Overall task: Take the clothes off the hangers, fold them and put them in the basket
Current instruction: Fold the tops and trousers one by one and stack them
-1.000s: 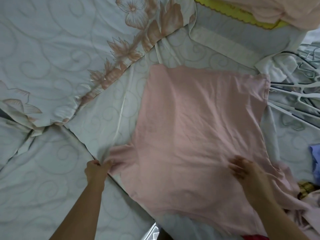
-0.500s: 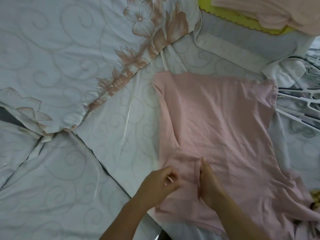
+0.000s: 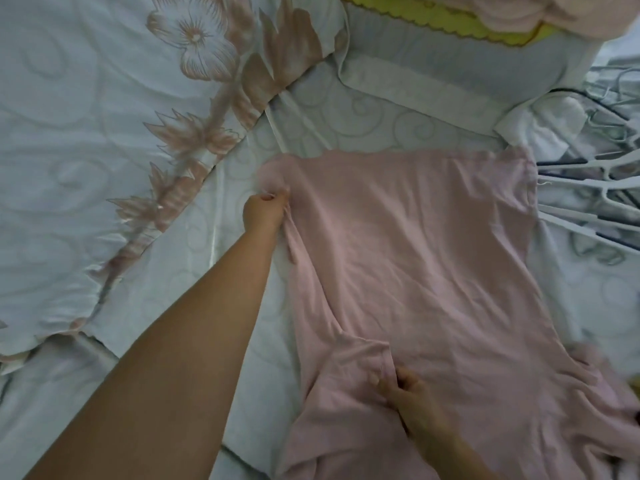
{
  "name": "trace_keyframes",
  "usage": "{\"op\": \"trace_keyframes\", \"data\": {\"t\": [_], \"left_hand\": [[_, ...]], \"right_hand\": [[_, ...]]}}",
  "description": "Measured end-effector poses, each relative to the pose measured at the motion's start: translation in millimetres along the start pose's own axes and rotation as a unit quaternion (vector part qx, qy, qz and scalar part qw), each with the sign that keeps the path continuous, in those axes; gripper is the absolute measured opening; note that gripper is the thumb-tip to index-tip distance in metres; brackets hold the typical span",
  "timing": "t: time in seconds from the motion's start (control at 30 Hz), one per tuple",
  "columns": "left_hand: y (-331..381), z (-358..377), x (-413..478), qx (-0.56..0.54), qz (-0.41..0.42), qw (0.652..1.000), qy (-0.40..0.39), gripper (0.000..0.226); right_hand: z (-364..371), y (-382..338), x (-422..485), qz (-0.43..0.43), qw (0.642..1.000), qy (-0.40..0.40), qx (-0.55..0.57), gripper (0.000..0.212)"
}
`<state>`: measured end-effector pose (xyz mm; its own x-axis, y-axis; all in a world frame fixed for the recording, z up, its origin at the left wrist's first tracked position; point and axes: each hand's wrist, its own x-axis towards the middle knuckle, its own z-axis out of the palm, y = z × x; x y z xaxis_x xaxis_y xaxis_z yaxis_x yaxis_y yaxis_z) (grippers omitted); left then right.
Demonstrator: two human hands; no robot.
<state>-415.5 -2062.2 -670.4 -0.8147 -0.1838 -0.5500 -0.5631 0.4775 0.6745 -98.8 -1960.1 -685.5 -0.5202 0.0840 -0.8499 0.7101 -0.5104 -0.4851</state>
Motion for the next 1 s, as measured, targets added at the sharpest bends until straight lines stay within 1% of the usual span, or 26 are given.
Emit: {"op": "trace_keyframes", "data": {"t": [0.03, 0.07, 0.1, 0.13, 0.17, 0.2, 0.27, 0.33, 0.37, 0.4, 0.43, 0.47, 0.5, 0.53, 0.57, 0.6, 0.63, 0.7, 0.8, 0.83, 0.93, 1.0], "left_hand": [[4, 3, 8, -0.019, -0.015, 1.000, 0.010, 0.028], [6, 4, 13, -0.035, -0.024, 0.999, 0.024, 0.022], [8, 4, 14, -0.046, -0.022, 0.998, 0.040, 0.011], [10, 2, 11, -0.048, -0.002, 0.997, 0.061, 0.004], [11, 0, 6, -0.047, 0.030, 0.995, 0.079, 0.009], [15, -1, -2, -0.050, 0.078, 0.992, 0.089, 0.009], [27, 2, -21, -0.035, 0.196, 0.976, 0.088, 0.006], [39, 17, -32, 0.008, 0.295, 0.953, 0.068, 0.009], [42, 28, -33, 0.023, 0.315, 0.948, 0.039, 0.014], [44, 39, -35, 0.045, 0.314, 0.948, -0.006, 0.024], [43, 49, -36, 0.085, 0.290, 0.952, -0.051, 0.037], [38, 57, -36, 0.136, 0.257, 0.953, -0.083, 0.049], [30, 60, -39, 0.177, 0.238, 0.950, -0.098, 0.056], [22, 59, -45, 0.195, 0.250, 0.943, -0.099, 0.058], [14, 52, -53, 0.186, 0.289, 0.934, -0.095, 0.056], [4, 42, -64, 0.158, 0.337, 0.924, -0.088, 0.052], [-7, 30, -79, 0.132, 0.367, 0.917, -0.085, 0.045], [-44, 8, -114, 0.135, 0.392, 0.903, -0.116, 0.034], [-124, -14, -174, 0.212, 0.375, 0.878, -0.209, 0.020], [-150, -18, -193, 0.227, 0.365, 0.875, -0.224, 0.018], [-204, -25, -233, 0.242, 0.324, 0.887, -0.226, 0.032], [-217, -27, -250, 0.283, 0.288, 0.889, -0.215, 0.039]], "right_hand": [[0, 1, 0, -0.008, 1.000, -0.002, -0.009, 0.072], [2, -1, -4, -0.015, 1.000, 0.009, -0.014, 0.056], [2, -1, -5, -0.026, 0.999, 0.019, -0.023, 0.033], [4, -3, -10, -0.037, 0.998, 0.023, -0.046, 0.011], [4, -1, -14, -0.056, 0.995, 0.020, -0.083, 0.020], [4, -2, -19, -0.077, 0.990, 0.021, -0.113, 0.038], [0, -4, -33, -0.094, 0.986, 0.042, -0.129, 0.065], [-5, -5, -46, -0.114, 0.982, 0.085, -0.120, 0.075], [-11, -4, -49, -0.118, 0.980, 0.103, -0.126, 0.075], [-16, -4, -51, -0.125, 0.975, 0.123, -0.139, 0.070], [-24, 0, -50, -0.123, 0.972, 0.131, -0.152, 0.061], [-29, 4, -48, -0.105, 0.972, 0.128, -0.167, 0.048], [-33, 7, -45, -0.074, 0.974, 0.116, -0.182, 0.037], [-35, 9, -44, -0.053, 0.973, 0.108, -0.196, 0.027], [-37, 10, -42, -0.042, 0.973, 0.107, -0.202, 0.019], [-37, 9, -41, -0.036, 0.973, 0.109, -0.203, 0.016], [-38, 10, -40, -0.035, 0.973, 0.111, -0.200, 0.018], [-38, 10, -38, -0.040, 0.975, 0.112, -0.188, 0.022], [-37, 7, -42, -0.040, 0.978, 0.107, -0.176, 0.023], [-36, 6, -45, -0.050, 0.975, 0.107, -0.188, 0.023], [-37, 0, -51, -0.097, 0.958, 0.123, -0.240, 0.017], [-41, -1, -50, -0.118, 0.948, 0.142, -0.260, 0.011]]}}
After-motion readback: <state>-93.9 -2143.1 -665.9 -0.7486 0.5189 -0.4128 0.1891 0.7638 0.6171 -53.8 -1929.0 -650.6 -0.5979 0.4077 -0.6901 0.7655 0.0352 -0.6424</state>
